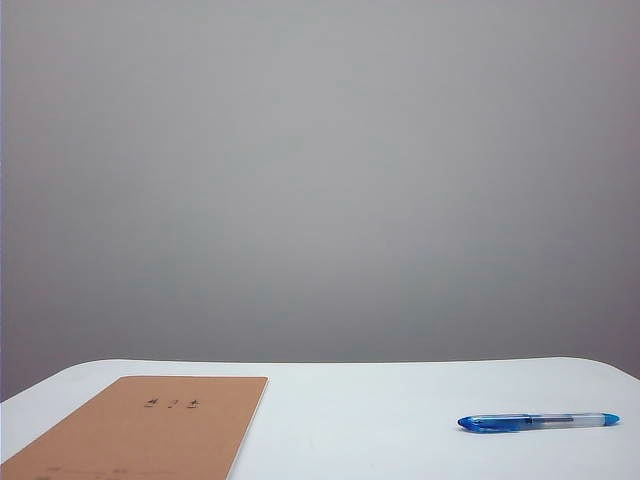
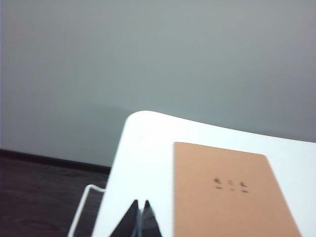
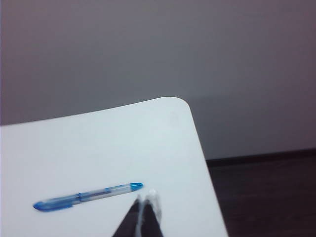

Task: Pick up a pen on the table and place it on the notebook.

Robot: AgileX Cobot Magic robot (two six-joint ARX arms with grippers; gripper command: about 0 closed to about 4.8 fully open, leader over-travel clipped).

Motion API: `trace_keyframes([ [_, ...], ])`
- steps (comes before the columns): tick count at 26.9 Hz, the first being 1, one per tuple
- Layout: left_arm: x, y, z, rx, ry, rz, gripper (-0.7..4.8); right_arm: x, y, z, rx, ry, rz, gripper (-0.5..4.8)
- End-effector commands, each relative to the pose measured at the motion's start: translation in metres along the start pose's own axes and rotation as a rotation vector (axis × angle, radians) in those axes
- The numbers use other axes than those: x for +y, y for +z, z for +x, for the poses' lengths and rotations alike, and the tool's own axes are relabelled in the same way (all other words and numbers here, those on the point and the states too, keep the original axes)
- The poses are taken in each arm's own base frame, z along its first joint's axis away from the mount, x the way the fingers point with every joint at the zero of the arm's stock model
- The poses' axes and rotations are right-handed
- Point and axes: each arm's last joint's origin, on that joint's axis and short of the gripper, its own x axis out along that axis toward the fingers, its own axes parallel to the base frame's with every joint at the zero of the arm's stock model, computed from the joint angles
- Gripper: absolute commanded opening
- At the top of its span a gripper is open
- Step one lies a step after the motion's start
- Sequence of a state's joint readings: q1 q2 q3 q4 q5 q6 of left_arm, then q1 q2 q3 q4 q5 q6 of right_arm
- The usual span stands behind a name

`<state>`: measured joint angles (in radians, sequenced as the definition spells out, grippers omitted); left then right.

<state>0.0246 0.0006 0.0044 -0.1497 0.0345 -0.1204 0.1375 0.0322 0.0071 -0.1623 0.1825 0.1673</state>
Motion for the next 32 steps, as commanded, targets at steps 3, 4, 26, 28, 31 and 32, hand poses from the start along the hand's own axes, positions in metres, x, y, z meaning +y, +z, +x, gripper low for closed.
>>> trace_keyframes([
  [3, -0.002, 0.003, 0.000, -0.024, -0.043, 0.010, -0.05, 0.000, 0.001, 0.001, -0.022, 0.006, 0.061, -0.01],
  [4, -0.002, 0.003, 0.000, -0.025, -0.042, 0.010, -0.05, 0.000, 0.001, 0.001, -0.025, 0.007, 0.062, -0.01],
  [26, -0.007, 0.084, -0.031, -0.205, 0.092, -0.130, -0.05, 0.007, 0.070, -0.022, -0.312, 0.035, 0.226, -0.02],
  [28, -0.009, 0.095, -0.031, -0.201, 0.092, -0.123, -0.05, 0.008, 0.083, -0.024, -0.342, 0.028, 0.196, -0.01],
  [31, -0.012, 0.115, -0.025, -0.167, 0.066, -0.077, -0.05, 0.012, 0.101, -0.024, -0.373, 0.036, 0.112, -0.01],
  [32, -0.013, 0.120, -0.023, -0.154, 0.051, -0.056, -0.05, 0.013, 0.106, -0.023, -0.377, 0.040, 0.081, -0.01],
])
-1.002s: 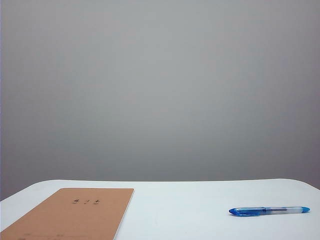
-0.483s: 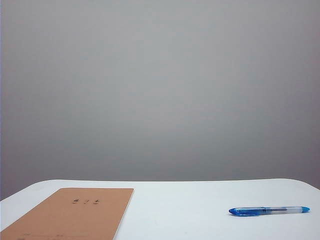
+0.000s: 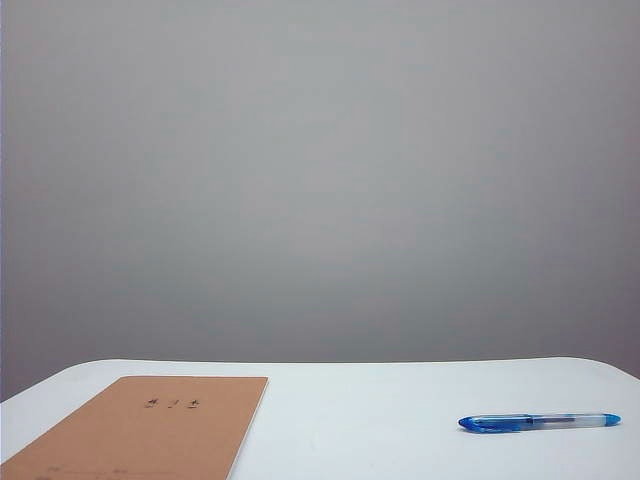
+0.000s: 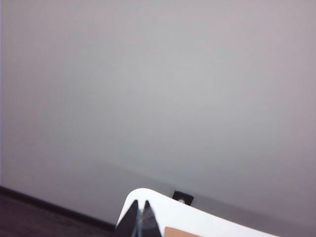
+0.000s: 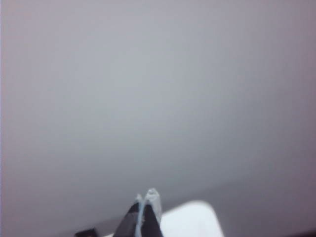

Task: Pick up a pen on the table and place it on the notebook.

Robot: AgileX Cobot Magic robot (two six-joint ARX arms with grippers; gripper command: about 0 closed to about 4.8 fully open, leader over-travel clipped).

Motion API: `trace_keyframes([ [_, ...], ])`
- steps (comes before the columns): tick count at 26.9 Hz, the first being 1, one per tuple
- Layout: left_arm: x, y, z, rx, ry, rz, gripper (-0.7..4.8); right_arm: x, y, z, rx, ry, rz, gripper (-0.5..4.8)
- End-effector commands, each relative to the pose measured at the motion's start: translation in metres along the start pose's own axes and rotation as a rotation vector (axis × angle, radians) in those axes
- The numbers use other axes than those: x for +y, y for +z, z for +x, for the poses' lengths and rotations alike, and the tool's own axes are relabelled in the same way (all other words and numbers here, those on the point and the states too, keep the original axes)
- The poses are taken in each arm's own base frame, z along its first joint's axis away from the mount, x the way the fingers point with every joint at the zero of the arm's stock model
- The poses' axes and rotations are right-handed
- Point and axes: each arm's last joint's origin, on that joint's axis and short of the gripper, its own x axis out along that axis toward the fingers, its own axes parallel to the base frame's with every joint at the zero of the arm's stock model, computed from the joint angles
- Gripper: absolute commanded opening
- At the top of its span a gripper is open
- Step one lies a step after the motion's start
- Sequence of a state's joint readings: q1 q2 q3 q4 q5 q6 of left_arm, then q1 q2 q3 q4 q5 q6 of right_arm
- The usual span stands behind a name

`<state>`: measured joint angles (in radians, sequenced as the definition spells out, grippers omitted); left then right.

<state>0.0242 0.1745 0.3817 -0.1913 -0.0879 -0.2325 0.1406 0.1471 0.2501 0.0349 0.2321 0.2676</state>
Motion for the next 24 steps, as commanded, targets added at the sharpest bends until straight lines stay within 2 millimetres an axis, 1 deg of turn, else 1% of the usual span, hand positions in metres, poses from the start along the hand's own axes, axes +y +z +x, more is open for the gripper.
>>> trace_keyframes([
  [1, -0.007, 0.018, 0.011, 0.042, -0.060, 0.081, -0.05, 0.009, 0.020, 0.008, -0.051, 0.044, -0.112, -0.01],
  [5, -0.017, 0.038, 0.029, 0.103, -0.173, 0.223, -0.05, 0.019, 0.038, 0.026, -0.008, 0.084, -0.205, 0.00],
  [7, -0.021, 0.047, 0.039, 0.131, -0.219, 0.263, -0.05, 0.024, 0.046, 0.037, 0.015, 0.087, -0.238, 0.04],
  [10, -0.028, 0.060, 0.056, 0.190, -0.271, 0.295, -0.05, 0.034, 0.058, 0.059, 0.076, 0.130, -0.303, 0.53],
  [12, -0.032, 0.068, 0.068, 0.231, -0.302, 0.323, -0.05, 0.040, 0.066, 0.078, 0.122, 0.139, -0.343, 0.80],
  [14, -0.036, 0.074, 0.081, 0.273, -0.329, 0.344, -0.05, 0.043, 0.074, 0.097, 0.166, 0.151, -0.375, 0.87],
  [15, -0.038, 0.079, 0.092, 0.318, -0.350, 0.359, -0.05, 0.045, 0.079, 0.116, 0.203, 0.166, -0.389, 0.87],
  [18, -0.041, 0.080, 0.108, 0.411, -0.392, 0.389, -0.05, 0.044, 0.088, 0.148, 0.265, 0.233, -0.457, 0.86],
  [19, -0.043, 0.078, 0.118, 0.479, -0.436, 0.417, -0.05, 0.039, 0.093, 0.168, 0.314, 0.289, -0.493, 0.86],
  [21, -0.047, 0.076, 0.125, 0.523, -0.482, 0.442, -0.05, 0.029, 0.099, 0.188, 0.367, 0.306, -0.476, 0.86],
  [24, -0.054, 0.071, 0.137, 0.558, -0.534, 0.505, -0.05, 0.015, 0.101, 0.216, 0.440, 0.376, -0.427, 0.86],
])
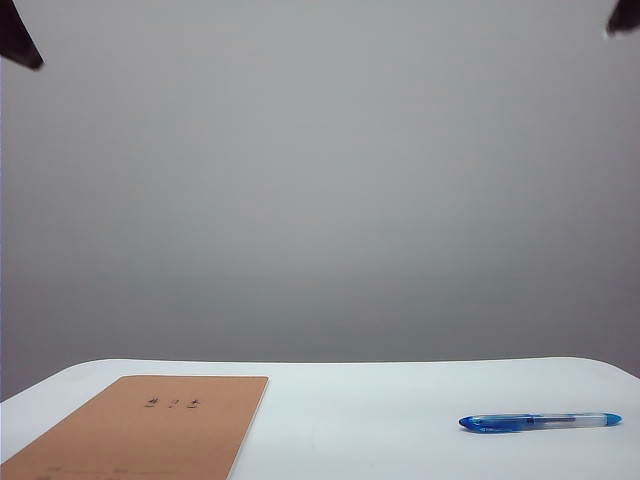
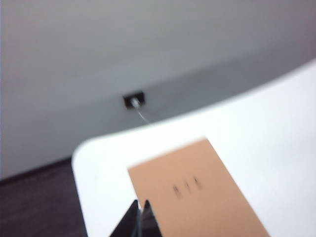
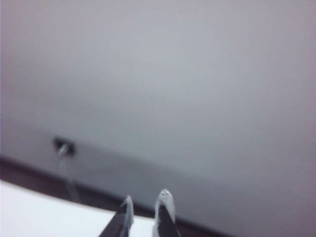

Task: Pick up a pen on the table and place it on the notebook.

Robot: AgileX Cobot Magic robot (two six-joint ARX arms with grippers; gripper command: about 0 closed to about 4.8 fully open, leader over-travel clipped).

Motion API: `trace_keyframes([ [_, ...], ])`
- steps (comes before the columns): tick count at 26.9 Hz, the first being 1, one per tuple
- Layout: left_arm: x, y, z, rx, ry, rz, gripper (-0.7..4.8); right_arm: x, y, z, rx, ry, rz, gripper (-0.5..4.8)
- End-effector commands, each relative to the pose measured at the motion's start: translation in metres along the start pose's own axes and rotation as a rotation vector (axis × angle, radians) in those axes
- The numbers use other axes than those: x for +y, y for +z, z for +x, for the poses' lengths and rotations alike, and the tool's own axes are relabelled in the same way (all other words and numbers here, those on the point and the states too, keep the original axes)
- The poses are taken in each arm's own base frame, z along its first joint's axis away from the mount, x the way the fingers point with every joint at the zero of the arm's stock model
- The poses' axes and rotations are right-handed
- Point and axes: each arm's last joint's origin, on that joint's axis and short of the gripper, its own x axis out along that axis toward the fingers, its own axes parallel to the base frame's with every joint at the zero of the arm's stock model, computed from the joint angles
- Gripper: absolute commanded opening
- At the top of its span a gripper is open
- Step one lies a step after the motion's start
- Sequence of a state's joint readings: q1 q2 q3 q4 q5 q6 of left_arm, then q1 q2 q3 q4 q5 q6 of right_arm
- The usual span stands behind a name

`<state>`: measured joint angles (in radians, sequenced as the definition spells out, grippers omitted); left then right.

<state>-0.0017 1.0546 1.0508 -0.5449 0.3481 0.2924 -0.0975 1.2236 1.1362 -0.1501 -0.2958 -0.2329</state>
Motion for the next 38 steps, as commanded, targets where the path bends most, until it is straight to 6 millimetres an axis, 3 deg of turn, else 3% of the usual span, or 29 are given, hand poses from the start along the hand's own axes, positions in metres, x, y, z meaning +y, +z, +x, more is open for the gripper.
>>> trace_keyframes([
  [1, -0.004, 0.006, 0.010, 0.013, -0.057, 0.110, -0.05, -0.024, 0.002, 0.022, 0.044, 0.136, 0.043, 0.86],
  [7, -0.024, 0.008, 0.032, 0.028, -0.200, 0.251, -0.05, -0.058, -0.016, 0.058, 0.089, 0.286, 0.035, 0.86],
  [12, -0.043, 0.006, 0.052, 0.062, -0.313, 0.283, -0.05, -0.067, -0.038, 0.088, 0.183, 0.375, -0.063, 0.86],
  [16, -0.054, 0.004, 0.065, 0.058, -0.424, 0.296, -0.05, -0.065, -0.069, 0.124, 0.280, 0.470, -0.128, 0.87],
  [18, -0.056, 0.004, 0.068, 0.056, -0.435, 0.300, -0.05, -0.058, -0.083, 0.137, 0.322, 0.526, -0.190, 0.96],
  [24, -0.057, 0.008, 0.073, -0.003, -0.483, 0.306, -0.05, -0.008, -0.120, 0.168, 0.520, 0.677, -0.567, 1.61],
  [30, -0.057, 0.009, 0.077, -0.024, -0.503, 0.309, -0.05, 0.026, -0.147, 0.190, 0.606, 0.770, -0.706, 1.89],
  [32, -0.056, 0.007, 0.080, -0.008, -0.495, 0.306, -0.05, 0.042, -0.160, 0.195, 0.675, 0.826, -0.707, 2.57],
  [34, -0.056, 0.006, 0.084, 0.001, -0.499, 0.307, -0.05, 0.055, -0.167, 0.195, 0.737, 0.864, -0.722, 2.89],
  [35, -0.056, 0.005, 0.086, 0.008, -0.502, 0.306, -0.05, 0.061, -0.169, 0.195, 0.752, 0.883, -0.724, 2.91],
  [38, -0.056, 0.000, 0.092, 0.045, -0.518, 0.293, -0.05, 0.069, -0.169, 0.194, 0.770, 0.908, -0.733, 3.69],
])
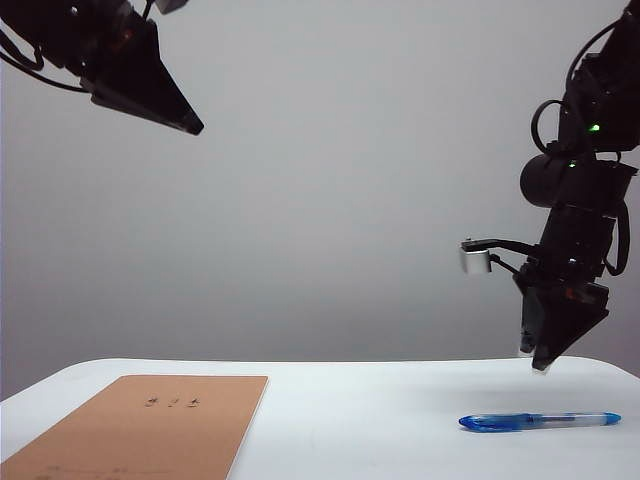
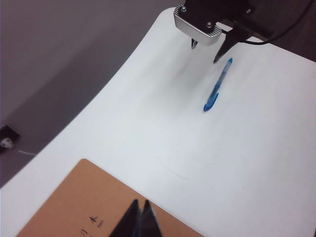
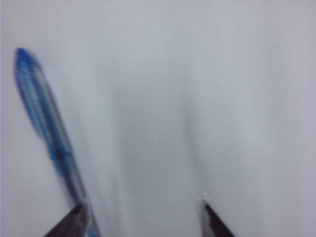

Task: Pick up a pen on the table and place it on the notebook.

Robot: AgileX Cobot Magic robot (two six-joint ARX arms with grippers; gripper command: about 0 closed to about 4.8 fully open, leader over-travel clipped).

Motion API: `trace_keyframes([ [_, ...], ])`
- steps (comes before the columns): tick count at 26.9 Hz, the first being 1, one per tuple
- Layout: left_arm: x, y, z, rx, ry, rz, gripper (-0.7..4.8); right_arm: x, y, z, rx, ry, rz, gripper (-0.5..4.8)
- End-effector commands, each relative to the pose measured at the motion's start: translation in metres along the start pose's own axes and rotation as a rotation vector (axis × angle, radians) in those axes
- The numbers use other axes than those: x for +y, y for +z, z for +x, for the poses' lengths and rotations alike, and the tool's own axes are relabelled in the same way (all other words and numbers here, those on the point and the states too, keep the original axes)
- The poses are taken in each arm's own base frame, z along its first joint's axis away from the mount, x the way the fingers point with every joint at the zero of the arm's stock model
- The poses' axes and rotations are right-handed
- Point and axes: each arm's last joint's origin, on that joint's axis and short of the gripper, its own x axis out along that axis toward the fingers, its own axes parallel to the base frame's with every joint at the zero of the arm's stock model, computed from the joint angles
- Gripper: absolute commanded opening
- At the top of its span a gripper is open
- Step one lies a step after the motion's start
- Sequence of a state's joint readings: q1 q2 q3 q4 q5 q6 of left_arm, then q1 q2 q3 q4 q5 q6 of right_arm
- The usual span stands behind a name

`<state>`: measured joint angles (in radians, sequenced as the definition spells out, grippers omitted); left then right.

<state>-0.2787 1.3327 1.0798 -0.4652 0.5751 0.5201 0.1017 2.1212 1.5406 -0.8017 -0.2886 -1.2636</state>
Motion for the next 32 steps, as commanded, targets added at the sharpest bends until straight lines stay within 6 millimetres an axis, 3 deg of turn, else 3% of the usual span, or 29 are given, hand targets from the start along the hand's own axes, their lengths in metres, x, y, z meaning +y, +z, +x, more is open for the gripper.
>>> trace_keyframes([
  [1, 0.001, -0.003, 0.004, 0.019, -0.022, -0.011, -0.05, 0.004, 0.003, 0.000, 0.014, 0.031, -0.001, 3.77],
  [8, 0.002, -0.005, 0.006, 0.027, -0.029, 0.001, -0.05, 0.012, 0.001, 0.009, 0.019, 0.074, 0.031, 4.13],
  [10, 0.002, -0.005, 0.006, 0.027, -0.030, 0.001, -0.05, 0.016, 0.000, 0.016, 0.013, 0.070, 0.023, 4.32],
  [16, 0.002, -0.005, 0.006, 0.028, -0.030, 0.000, -0.05, 0.030, -0.012, 0.041, 0.005, 0.044, 0.014, 4.24],
  [22, 0.002, -0.005, 0.006, 0.028, -0.030, -0.001, -0.05, 0.036, -0.020, 0.059, 0.024, 0.088, 0.028, 1.97],
  [26, 0.002, -0.005, 0.006, 0.028, -0.030, -0.004, -0.05, 0.035, -0.020, 0.060, 0.023, 0.084, 0.029, 1.01],
  [27, 0.002, -0.005, 0.007, 0.029, -0.031, -0.005, -0.05, 0.035, -0.019, 0.061, 0.022, 0.081, 0.028, 0.52],
  [32, 0.002, -0.005, 0.007, 0.031, -0.032, -0.007, -0.05, 0.034, -0.019, 0.060, 0.020, 0.075, 0.035, 0.19],
])
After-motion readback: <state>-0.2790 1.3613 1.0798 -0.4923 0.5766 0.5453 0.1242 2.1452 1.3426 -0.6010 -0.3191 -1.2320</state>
